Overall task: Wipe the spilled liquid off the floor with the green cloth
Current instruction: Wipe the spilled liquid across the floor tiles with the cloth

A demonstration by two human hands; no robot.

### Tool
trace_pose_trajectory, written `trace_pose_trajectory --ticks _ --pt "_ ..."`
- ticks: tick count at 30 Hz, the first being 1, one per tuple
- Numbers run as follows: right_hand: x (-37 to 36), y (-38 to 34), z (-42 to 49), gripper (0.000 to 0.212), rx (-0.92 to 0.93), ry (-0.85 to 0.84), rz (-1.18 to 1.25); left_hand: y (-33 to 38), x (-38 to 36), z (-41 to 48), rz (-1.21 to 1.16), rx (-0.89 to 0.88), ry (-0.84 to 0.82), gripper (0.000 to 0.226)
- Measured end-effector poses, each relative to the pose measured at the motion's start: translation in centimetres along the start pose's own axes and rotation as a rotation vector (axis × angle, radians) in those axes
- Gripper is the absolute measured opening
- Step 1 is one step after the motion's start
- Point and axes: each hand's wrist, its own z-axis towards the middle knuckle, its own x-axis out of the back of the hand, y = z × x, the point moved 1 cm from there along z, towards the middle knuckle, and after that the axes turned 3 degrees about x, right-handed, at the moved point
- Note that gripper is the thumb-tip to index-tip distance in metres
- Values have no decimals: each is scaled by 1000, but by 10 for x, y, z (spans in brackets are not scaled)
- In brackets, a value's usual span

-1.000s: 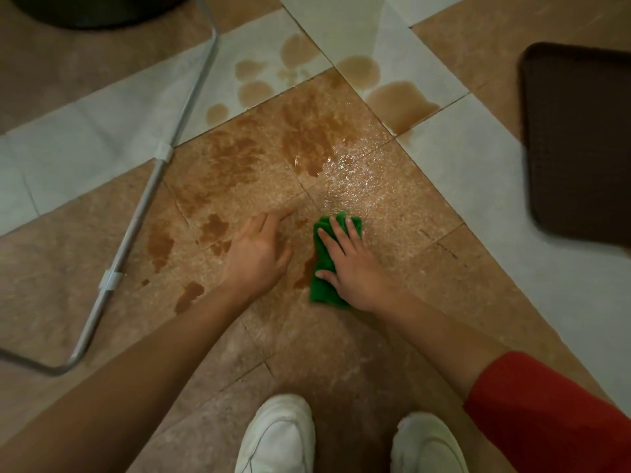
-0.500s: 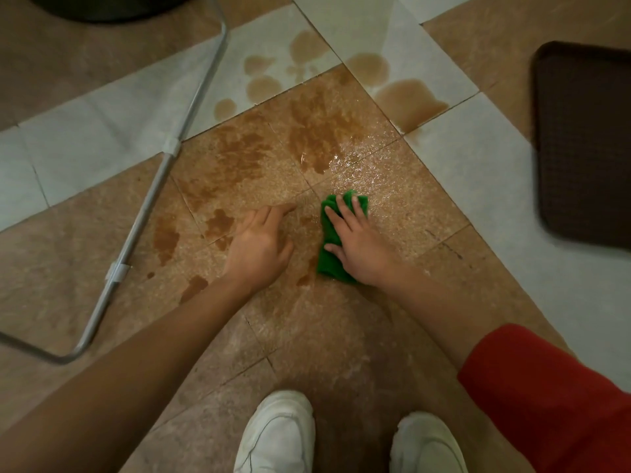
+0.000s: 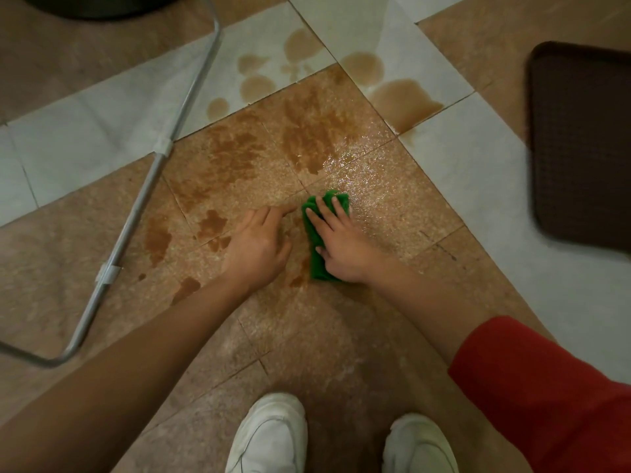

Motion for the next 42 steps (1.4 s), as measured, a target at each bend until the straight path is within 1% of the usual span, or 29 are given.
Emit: trace_pose_trajectory --ticks 4,6,8,11,13,15,18,20,23,25,27,31,33,35,39,40,42 --pt "-11 -1 -16 68 149 -18 -9 1 -2 -2 -10 -2 -14 47" --pt "-12 5 -20 68 172 -17 -12 0 -3 -5 -3 -12 -25 47" --pt "-4 10 -14 70 113 19 24 -2 -2 -7 13 -12 -40 49" --pt "9 10 2 73 -1 30 105 -6 0 -9 36 1 -44 51" --pt "11 4 7 71 0 42 125 -8 2 -8 42 27 -49 52" --pt "6 -1 5 67 65 50 144 -8 2 -6 48 54 -59 53" --pt "-3 -1 -5 61 204 0 107 -8 3 -5 44 71 -52 51" --pt "-1 6 -6 61 227 -13 86 -8 2 -5 36 72 -52 50" --pt "8 10 6 64 99 38 129 -11 2 -7 55 75 -73 55" --pt "11 6 12 66 52 44 123 -11 1 -7 62 79 -78 55" --pt "8 3 11 66 76 28 101 -9 2 -6 57 83 -78 54" --pt "-4 6 -3 66 206 -38 75 -6 2 -5 51 72 -72 52" --pt "-1 12 -5 65 223 -51 75 -5 3 -5 46 73 -78 52" --pt "5 17 -3 65 179 -16 88 -5 4 -6 42 63 -78 53" --pt "6 3 2 67 -15 61 116 -5 3 -4 54 53 -73 53" --pt "3 -3 0 66 -37 69 108 -4 2 -4 52 51 -76 52" --pt "-7 -12 -8 64 -4 68 85 -2 -2 -3 39 41 -76 50"
